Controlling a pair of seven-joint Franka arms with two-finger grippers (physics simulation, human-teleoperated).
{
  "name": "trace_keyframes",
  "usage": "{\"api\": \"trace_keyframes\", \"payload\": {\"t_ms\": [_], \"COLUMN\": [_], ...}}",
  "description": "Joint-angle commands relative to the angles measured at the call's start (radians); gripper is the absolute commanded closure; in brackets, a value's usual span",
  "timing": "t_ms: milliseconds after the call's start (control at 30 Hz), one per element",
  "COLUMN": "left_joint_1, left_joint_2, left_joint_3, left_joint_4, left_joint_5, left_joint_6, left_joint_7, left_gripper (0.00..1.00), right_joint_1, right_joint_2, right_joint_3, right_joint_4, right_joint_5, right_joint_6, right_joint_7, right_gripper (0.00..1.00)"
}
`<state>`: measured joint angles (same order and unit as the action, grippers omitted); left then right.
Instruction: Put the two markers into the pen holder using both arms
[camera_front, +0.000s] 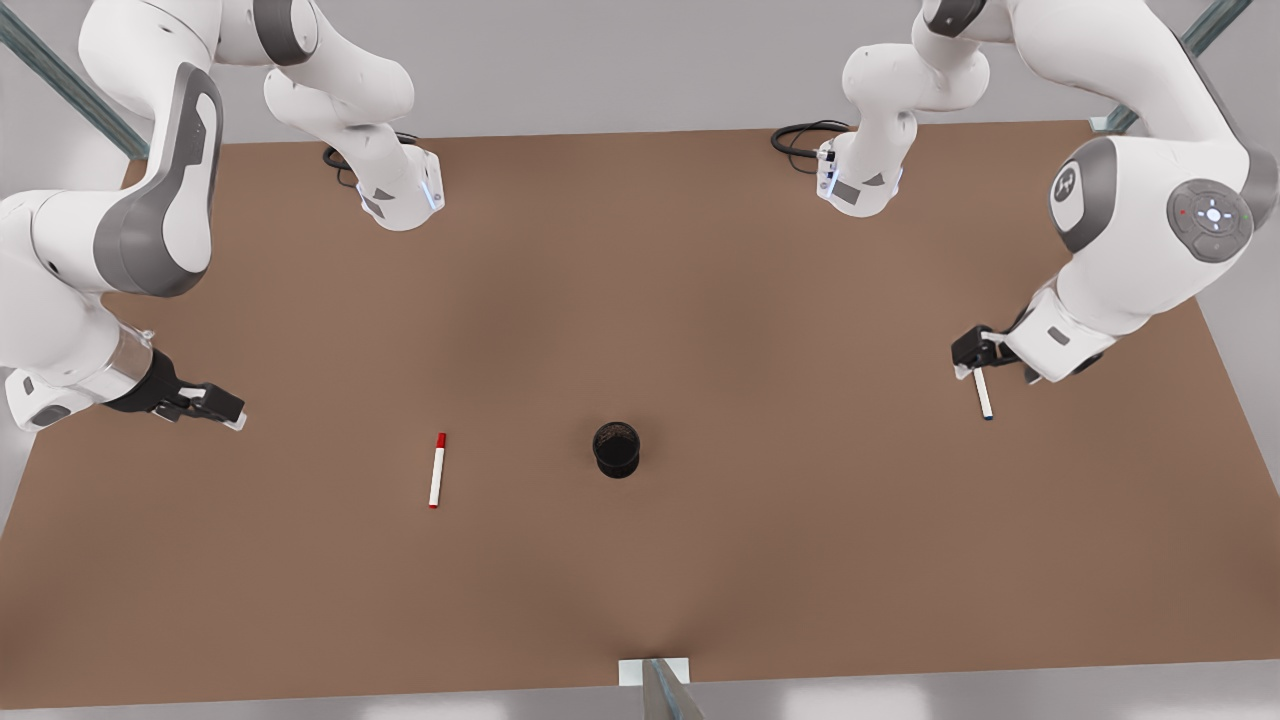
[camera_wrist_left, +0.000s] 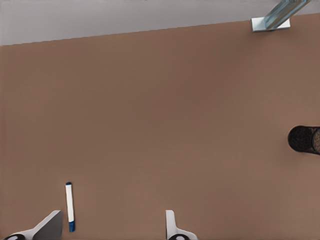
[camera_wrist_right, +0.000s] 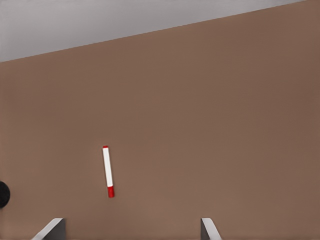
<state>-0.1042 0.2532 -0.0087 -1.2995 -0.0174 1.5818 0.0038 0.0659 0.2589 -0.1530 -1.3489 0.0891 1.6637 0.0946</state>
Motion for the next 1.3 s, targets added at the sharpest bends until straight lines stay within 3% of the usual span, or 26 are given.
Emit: {"api": "trace_keyframes", "payload": {"t_ms": [0, 67, 267, 500, 600, 700, 800, 900, 1033, 1267], "left_joint_1": [0.0, 0.0, 0.011, 0.029, 0.043, 0.049, 0.054, 0.055, 0.063, 0.081], "left_joint_2": [0.0, 0.0, 0.0, 0.037, 0.047, 0.066, 0.072, 0.092, 0.127, 0.184], "left_joint_3": [0.0, 0.001, 0.139, 0.194, 0.219, 0.242, 0.251, 0.266, 0.285, 0.291], "left_joint_4": [-0.001, -0.032, -0.469, -0.622, -0.69, -0.719, -0.754, -0.774, -0.776, -0.774], "left_joint_5": [0.005, 0.005, -0.006, -0.079, -0.085, -0.085, -0.085, -0.084, -0.084, -0.073], "left_joint_6": [0.029, 0.07, 0.489, 0.667, 0.741, 0.744, 0.744, 0.757, 0.761, 0.779], "left_joint_7": [0.044, 0.042, -0.019, -0.007, 0.064, 0.107, 0.111, 0.151, 0.174, 0.288], "left_gripper": [0.0, 0.0, 0.0, 0.0, 0.0, 0.0, 0.0, 0.08, 0.36, 0.35], "right_joint_1": [0.0, 0.0, 0.0, 0.002, 0.026, 0.064, 0.095, 0.12, 0.135, 0.134], "right_joint_2": [-0.001, -0.001, 0.005, 0.019, 0.143, 0.324, 0.438, 0.461, 0.459, 0.461], "right_joint_3": [0.0, 0.0, 0.001, 0.001, 0.035, 0.067, 0.067, 0.067, 0.075, 0.075], "right_joint_4": [0.001, 0.001, 0.001, 0.004, 0.004, 0.001, -0.003, -0.049, -0.127, -0.136], "right_joint_5": [0.001, 0.001, 0.001, -0.052, -0.08, -0.075, -0.075, -0.075, -0.075, -0.075], "right_joint_6": [0.007, 0.007, 0.007, 0.014, 0.139, 0.386, 0.472, 0.476, 0.544, 0.545], "right_joint_7": [0.057, 0.059, 0.056, 0.002, -0.016, -0.001, 0.0, 0.002, 0.039, 0.039], "right_gripper": [0.0, 0.0, 0.0, 0.0, 0.0, 0.0, 0.0, 0.0, 0.0, 0.0]}}
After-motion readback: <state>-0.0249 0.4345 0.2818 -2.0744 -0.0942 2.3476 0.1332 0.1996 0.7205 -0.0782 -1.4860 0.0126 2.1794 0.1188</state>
